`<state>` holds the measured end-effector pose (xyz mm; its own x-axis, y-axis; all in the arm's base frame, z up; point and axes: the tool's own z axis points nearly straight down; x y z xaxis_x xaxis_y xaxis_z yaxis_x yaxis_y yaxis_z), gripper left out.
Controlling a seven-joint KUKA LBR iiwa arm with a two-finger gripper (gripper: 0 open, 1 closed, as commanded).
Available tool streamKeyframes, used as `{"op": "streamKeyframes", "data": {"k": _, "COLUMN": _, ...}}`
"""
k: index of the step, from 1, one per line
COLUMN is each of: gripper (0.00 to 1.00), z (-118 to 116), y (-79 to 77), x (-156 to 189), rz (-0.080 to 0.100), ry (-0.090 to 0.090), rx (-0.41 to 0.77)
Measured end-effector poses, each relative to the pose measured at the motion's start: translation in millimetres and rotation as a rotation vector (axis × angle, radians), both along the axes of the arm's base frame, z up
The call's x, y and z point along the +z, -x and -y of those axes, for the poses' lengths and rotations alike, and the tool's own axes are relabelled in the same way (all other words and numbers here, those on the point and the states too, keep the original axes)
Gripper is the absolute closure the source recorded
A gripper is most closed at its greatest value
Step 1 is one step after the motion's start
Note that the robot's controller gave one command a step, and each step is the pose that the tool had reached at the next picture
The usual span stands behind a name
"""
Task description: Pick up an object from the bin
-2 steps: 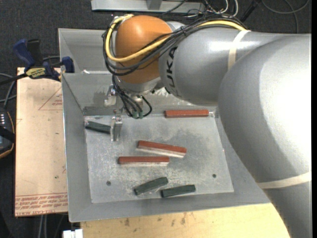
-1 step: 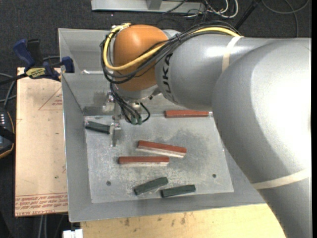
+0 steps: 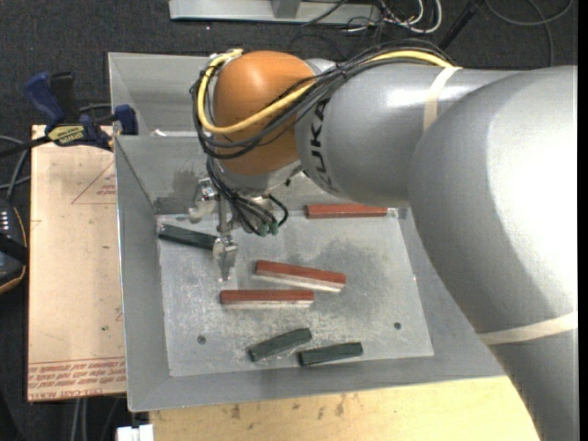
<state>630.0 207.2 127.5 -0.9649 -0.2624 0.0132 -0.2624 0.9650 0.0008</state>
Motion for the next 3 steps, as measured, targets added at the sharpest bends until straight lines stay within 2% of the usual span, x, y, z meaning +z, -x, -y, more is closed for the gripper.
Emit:
{"op": "streamKeyframes", "data": {"k": 1, "gripper": 0.0, "z": -7.3, "y": -14.6, "x": 6.9, "rz": 0.031, "ry": -0.008, "rx": 0.099}}
{"op": "streamKeyframes", "data": {"k": 2, "gripper": 1.0, "z": -6.5, "y": -9.6, "x": -35.8, "rz": 0.027, "ry": -0.012, "rx": -0.435}}
{"op": "streamKeyframes", "data": {"k": 3, "gripper": 1.0, "z": -6.4, "y": -9.6, "x": -35.8, "rz": 0.027, "ry": -0.013, "rx": -0.436}}
